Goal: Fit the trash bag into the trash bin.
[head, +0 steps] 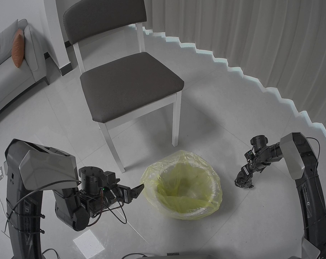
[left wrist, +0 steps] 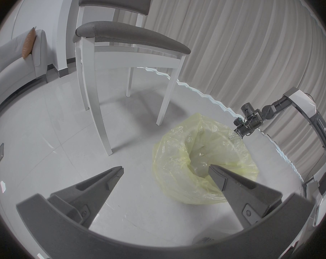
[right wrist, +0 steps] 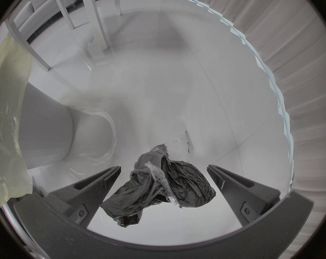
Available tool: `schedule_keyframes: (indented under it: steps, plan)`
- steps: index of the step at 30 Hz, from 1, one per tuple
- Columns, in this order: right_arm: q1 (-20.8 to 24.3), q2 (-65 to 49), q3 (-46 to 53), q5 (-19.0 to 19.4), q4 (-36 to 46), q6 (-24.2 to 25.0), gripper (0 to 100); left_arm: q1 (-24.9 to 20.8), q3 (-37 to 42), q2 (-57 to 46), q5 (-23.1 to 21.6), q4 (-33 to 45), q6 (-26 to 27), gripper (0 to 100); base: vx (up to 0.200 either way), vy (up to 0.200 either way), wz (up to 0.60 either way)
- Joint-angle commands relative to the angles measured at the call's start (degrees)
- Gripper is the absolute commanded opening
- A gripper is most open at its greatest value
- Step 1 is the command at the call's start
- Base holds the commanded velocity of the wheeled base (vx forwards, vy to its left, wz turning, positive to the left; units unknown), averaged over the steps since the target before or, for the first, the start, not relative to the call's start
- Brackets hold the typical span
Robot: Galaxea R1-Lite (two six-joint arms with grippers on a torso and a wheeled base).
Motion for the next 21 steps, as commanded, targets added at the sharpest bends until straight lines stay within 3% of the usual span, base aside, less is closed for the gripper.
schedule_keyframes:
  steps: [1,4,5,21]
  plan:
    - [-0.2,0.8,-0.6,-0.2,0.6,0.0,100,-0.1,0.0,0.2,0.0,0.0,0.0,100,0.0,0.0,0.0]
    - [-0.2,1.0,-1.0,-0.2,1.5,-0.1,100,-0.1,0.0,0.2,0.0,0.0,0.0,100,0.0,0.0,0.0]
    - [-0.2,1.1,-1.2,-0.2,1.7,-0.3,0,-0.1,0.0,0.2,0.0,0.0,0.0,100,0.0,0.0,0.0]
    - [-0.2,-3.2,2.0,-1.3,6.3,-0.8,0,0.0,0.7,0.1,1.0,-0.5,-0.1,100,0.0,0.0,0.0]
